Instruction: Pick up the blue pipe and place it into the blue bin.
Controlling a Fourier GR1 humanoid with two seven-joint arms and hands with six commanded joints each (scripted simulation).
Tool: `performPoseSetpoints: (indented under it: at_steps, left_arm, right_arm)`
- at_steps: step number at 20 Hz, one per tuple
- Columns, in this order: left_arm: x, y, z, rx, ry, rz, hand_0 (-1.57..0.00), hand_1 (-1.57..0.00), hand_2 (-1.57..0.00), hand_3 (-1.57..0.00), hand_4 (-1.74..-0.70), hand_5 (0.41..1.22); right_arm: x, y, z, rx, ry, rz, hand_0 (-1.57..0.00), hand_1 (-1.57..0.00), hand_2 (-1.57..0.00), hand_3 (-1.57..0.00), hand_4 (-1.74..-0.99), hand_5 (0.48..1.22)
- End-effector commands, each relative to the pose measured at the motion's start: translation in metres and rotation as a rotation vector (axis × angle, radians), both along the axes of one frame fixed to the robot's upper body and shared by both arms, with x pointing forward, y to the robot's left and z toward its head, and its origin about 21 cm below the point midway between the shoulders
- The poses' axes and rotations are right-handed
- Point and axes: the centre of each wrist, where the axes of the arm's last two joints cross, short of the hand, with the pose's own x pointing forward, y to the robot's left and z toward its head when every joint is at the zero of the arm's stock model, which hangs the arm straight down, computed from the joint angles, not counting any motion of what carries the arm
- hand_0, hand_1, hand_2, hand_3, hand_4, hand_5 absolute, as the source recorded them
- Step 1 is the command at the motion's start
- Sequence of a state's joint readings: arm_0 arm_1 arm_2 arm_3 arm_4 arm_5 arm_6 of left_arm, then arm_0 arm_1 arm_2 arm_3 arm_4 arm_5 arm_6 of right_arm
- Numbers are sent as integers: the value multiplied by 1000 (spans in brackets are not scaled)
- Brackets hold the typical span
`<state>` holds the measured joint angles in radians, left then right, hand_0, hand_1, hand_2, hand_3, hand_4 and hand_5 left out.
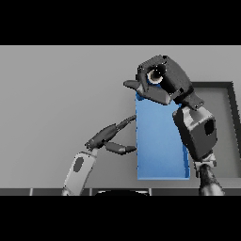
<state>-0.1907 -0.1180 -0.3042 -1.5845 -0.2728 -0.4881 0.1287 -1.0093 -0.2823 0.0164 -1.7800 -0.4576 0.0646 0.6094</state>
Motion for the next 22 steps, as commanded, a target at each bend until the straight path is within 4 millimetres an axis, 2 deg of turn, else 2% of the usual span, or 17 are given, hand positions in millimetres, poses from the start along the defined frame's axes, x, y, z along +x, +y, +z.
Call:
performPoseSetpoints:
  at_steps: [1, 3, 6, 9, 11, 15, 17, 21, 22]
  left_arm:
    - [0, 2, -1, -6, 1, 0, 0, 0, 0, 0, -890, 425]
    - [-2, -1, -5, -5, 8, -9, 0, 0, 0, 0, -890, 415]
    - [-4, 1, -6, -2, -14, 0, 1, 1, 1, 1, -877, 412]
    - [-3, 4, -5, 5, -22, 2, 1, 1, 1, 1, -869, 418]
    - [-4, 2, -2, -6, -29, -11, 1, 1, 1, 1, -865, 419]
    - [-4, 3, -4, -5, -5, -3, 1, 1, 1, 1, -877, 422]
    - [-9, 4, -8, -18, 1, -6, 1, 1, 1, 1, -879, 425]
    - [-10, 5, -5, -18, -3, -1, 1, 1, 1, 1, -884, 425]
    - [-12, 4, -5, -25, -4, -5, 1, 1, 1, 1, -887, 423]
  right_arm:
    - [8, -10, 1, 10, 24, -52, -1571, -1571, -1571, -1571, -1741, 1221]
    - [22, -30, 0, 12, 53, -140, -1571, -1571, -1571, -1571, -1741, 1221]
    - [33, -66, -14, -32, 93, -265, -1571, -1571, -1571, -1571, -1741, 1221]
    - [35, -96, -49, -17, 196, -343, -1571, -1571, -1571, -1571, -1741, 1221]
    - [31, -108, -69, -31, 246, -384, -1571, -1571, -1571, -1571, -1741, 1221]
    - [12, -122, -118, -56, 381, -455, -1571, -1571, -1571, -1571, -1741, 1221]
    - [-1, -129, -142, -54, 469, -505, -1571, -1571, -1571, -1571, -1741, 1221]
    - [-13, -132, -164, -102, 558, -587, -1571, -1571, -1571, -1571, -1741, 1221]
    - [-16, -131, -172, -117, 581, -600, -1571, -1571, -1571, -1508, -1741, 1221]
